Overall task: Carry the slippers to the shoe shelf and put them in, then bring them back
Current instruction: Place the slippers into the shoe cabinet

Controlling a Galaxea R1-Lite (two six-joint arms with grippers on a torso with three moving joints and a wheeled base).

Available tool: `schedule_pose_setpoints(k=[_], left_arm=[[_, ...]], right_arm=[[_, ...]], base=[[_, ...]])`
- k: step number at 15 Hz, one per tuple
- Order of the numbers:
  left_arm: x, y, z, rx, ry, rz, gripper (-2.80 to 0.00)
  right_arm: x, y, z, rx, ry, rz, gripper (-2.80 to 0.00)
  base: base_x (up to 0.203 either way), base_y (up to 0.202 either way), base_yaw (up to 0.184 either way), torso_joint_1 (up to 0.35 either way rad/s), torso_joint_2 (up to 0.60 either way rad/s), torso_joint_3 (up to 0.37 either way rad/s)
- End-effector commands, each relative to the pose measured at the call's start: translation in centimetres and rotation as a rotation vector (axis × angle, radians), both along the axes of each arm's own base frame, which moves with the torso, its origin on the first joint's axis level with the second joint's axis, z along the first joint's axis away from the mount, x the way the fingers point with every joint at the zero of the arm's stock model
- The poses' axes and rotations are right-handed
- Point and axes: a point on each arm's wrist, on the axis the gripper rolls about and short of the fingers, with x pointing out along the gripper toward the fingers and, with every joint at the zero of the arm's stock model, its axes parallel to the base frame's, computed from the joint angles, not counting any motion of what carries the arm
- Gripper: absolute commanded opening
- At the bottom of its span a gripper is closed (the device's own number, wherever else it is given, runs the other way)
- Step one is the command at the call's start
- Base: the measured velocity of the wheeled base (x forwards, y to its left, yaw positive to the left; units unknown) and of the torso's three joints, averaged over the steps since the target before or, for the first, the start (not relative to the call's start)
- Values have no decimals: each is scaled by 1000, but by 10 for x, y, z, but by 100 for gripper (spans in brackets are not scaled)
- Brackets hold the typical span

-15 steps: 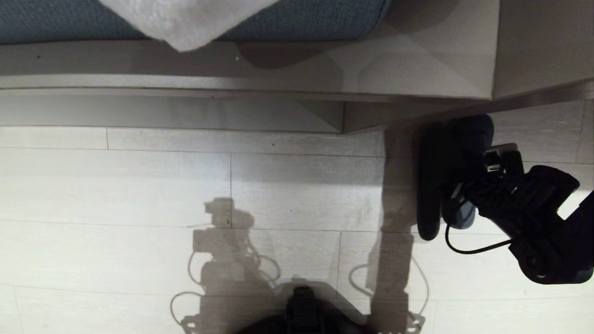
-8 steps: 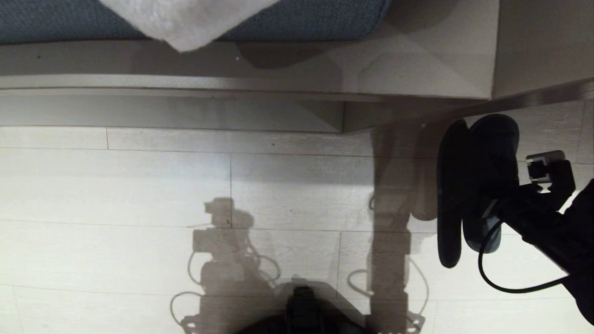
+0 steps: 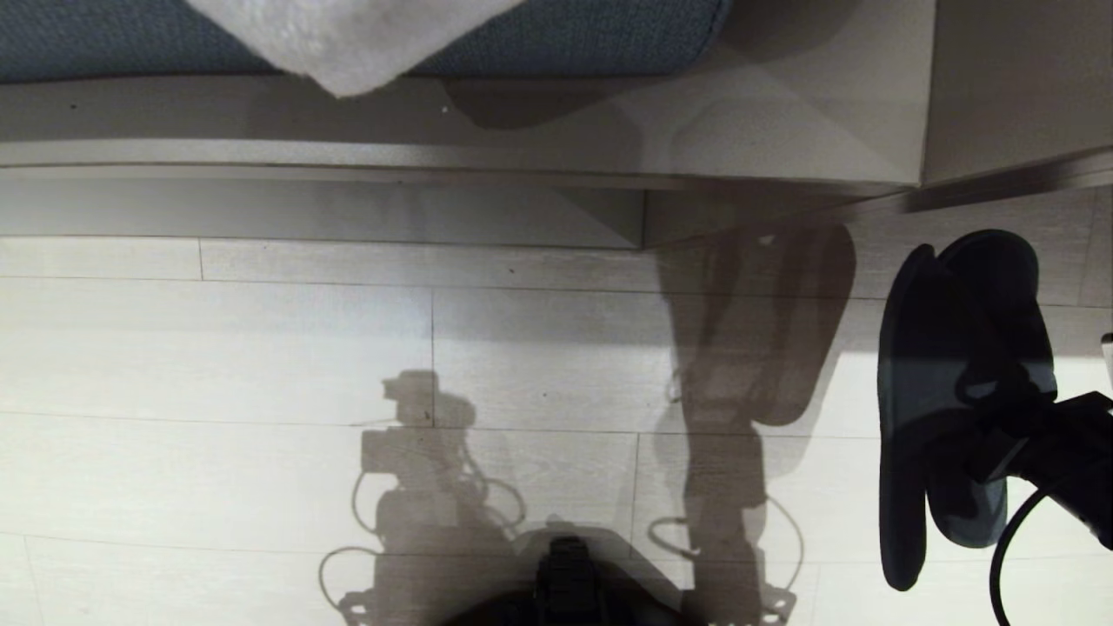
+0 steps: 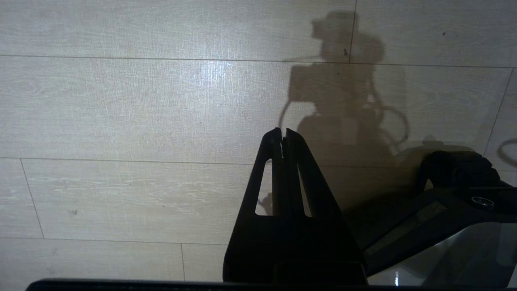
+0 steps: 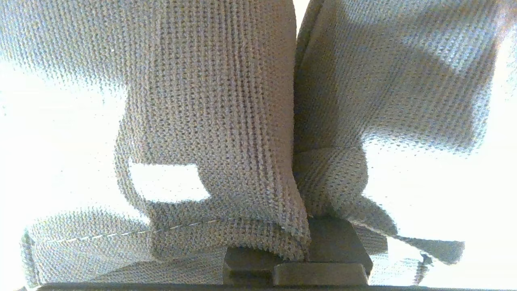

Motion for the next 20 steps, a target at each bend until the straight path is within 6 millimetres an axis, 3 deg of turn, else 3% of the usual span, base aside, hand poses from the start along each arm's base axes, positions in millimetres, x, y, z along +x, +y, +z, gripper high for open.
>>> schedule_pose_setpoints(k=[1,5,9,14,17,20], left_arm=[[0,0,0,0,0,0,-280],[0,0,0,0,0,0,-280],[0,0,0,0,0,0,-280],[0,0,0,0,0,0,-280],[0,0,0,0,0,0,-280],[0,0,0,0,0,0,-280]], right_arm=[[-21,2,9,-6,-61,2,-280],[-58,5,14,-12,-107,1,-280],[-112,10,19,-17,-155,-5,-280],[-177,18,6,-1,-89,112,-280],[-193,17,-5,11,-74,136,-280],[-199,15,-33,15,-93,50,-280]], base=[[0,0,0,0,0,0],[0,0,0,0,0,0],[0,0,0,0,0,0],[0,0,0,0,0,0],[0,0,0,0,0,0],[0,0,0,0,0,0]])
